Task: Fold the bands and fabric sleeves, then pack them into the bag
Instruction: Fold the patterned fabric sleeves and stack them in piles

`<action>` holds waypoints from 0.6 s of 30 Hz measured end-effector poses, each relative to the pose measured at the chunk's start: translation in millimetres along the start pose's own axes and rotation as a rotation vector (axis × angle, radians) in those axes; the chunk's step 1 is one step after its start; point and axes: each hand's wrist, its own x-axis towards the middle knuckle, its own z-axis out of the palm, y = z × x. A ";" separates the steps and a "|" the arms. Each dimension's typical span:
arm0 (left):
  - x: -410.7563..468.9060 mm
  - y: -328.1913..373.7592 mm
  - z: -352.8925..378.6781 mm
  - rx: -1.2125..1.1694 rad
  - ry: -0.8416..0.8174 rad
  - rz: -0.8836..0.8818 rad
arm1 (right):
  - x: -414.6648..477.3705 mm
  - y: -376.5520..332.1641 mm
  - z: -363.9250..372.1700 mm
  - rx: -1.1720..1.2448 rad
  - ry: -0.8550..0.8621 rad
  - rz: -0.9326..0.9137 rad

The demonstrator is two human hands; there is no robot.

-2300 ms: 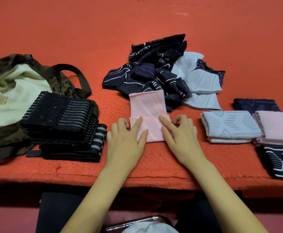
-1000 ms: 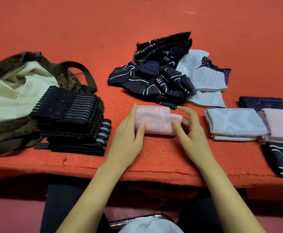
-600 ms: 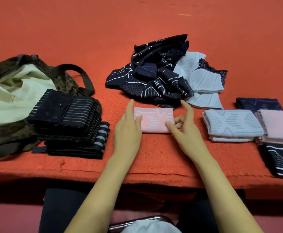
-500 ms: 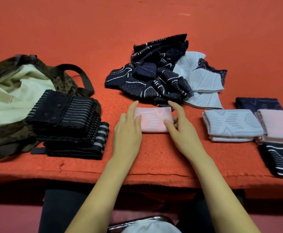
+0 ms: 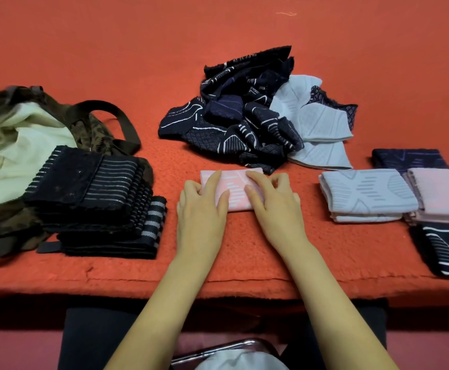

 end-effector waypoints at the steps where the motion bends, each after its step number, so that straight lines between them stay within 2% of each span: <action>1: -0.9 -0.3 0.9 0.040 0.018 -0.007 | 0.4 -0.2 0.6 -0.010 0.000 0.000; 6: -2.0 -0.2 4.2 0.114 0.078 0.014 | 1.3 4.9 -0.3 0.000 -0.036 -0.008; 14: 2.4 -6.4 -1.9 0.124 -0.104 0.044 | 0.1 6.5 -0.4 -0.003 -0.034 -0.055; 18: 3.8 -3.9 -4.6 0.138 -0.131 0.041 | 1.1 4.1 -0.2 -0.032 -0.039 -0.059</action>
